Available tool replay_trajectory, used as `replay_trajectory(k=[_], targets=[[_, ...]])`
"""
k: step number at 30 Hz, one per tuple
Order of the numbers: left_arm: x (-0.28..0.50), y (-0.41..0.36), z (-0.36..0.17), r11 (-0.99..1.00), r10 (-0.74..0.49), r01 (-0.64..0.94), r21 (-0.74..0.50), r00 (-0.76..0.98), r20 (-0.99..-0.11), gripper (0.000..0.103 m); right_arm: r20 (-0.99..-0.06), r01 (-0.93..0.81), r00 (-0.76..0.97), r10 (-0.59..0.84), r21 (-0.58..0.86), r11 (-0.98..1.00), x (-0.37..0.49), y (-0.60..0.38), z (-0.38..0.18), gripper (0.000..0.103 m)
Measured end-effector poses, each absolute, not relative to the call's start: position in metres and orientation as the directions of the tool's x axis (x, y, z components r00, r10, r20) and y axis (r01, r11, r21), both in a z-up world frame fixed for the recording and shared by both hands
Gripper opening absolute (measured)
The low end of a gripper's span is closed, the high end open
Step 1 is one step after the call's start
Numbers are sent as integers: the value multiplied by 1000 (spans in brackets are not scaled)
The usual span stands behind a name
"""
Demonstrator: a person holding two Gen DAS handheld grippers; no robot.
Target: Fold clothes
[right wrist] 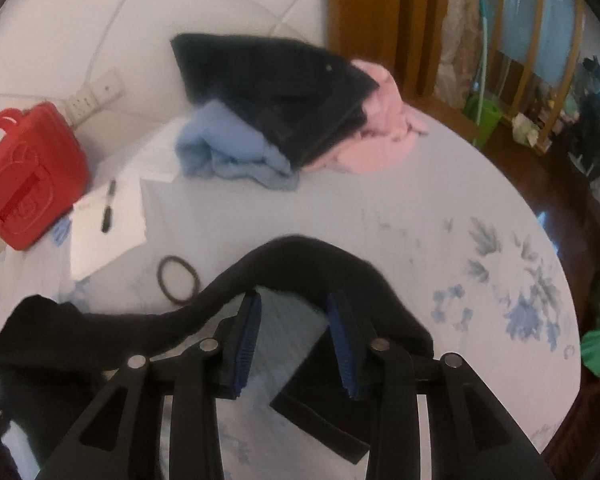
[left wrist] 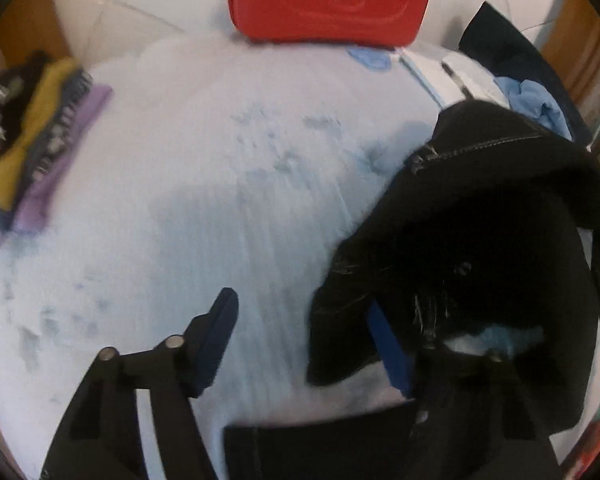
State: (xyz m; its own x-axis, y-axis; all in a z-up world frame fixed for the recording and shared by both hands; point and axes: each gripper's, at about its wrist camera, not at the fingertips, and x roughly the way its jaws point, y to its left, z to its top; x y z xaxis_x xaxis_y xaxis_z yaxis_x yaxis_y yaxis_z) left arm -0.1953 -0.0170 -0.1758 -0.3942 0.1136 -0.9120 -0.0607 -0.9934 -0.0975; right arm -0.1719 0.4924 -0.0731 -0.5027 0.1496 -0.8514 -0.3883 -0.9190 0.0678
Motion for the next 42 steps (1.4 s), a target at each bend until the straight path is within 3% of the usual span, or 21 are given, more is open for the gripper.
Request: replay_trajectory(k=[5,7,9,12,15,17,18,19,20,21,22,23,26,29,33,39,42], targets=[[-205,6,-186,-993,106,-86,-79,-385,-917,28,-859,-374,-483,169,28,-927,-181,493,-87,35],[-209,7,-181,-996,90,-63,-70,-394,-915,19,-857,-354,-481,184,-2,-935,-188,491,-91,35],[-209,3,-163,-997,71,-40,-59,-440,-895,17,-843,-349,-500,198,-14,-937,-192,490,-88,34],[-209,-20,-122,-1000,14,-11,-9,-516,-856,15,-816,-342,-536,218,-26,-939,-198,489,-80,4],[-208,-43,-80,-999,-44,22,38,-587,-808,15,-721,-347,-656,221,29,-937,-196,493,-30,4],[-208,-59,-52,-997,-82,46,68,-631,-772,15,-705,-304,-688,172,64,-950,-212,494,-4,6],[-217,-72,-50,-996,-94,60,72,-633,-768,17,-710,-273,-692,130,90,-958,-224,494,7,14],[-228,-83,-51,-995,-103,61,83,-617,-780,18,-728,-240,-681,80,119,-963,-239,493,11,33],[-242,-91,-56,-994,-106,69,82,-583,-805,20,-744,-217,-667,46,135,-967,-251,489,12,44],[-248,-99,-60,-995,-101,76,71,-555,-825,22,-749,-201,-662,26,144,-969,-257,483,12,66],[-246,-103,-62,-993,-113,84,80,-549,-828,33,-749,-182,-663,4,156,-971,-258,476,10,80],[-245,-108,-64,-992,-125,91,90,-543,-830,43,-744,-159,-667,-22,172,-972,-255,465,7,84],[-221,-126,-61,-992,-101,125,36,-566,-818,68,-746,-108,-660,-88,210,-972,-232,434,-7,85],[-200,-148,-56,-983,-98,185,-13,-577,-811,70,-785,-53,-600,-152,228,-972,-199,394,-38,85],[-171,-140,-74,-992,-41,125,-33,-547,-836,70,-836,-8,-509,-203,241,-971,-147,339,-80,85],[-142,-81,-122,-987,144,-3,-164,-482,-864,70,-870,2,-412,-269,294,-956,-89,291,-117,85],[-146,-42,-144,-992,129,-63,-113,-474,-871,70,-880,-23,-386,-275,307,-951,-68,281,-127,85]])
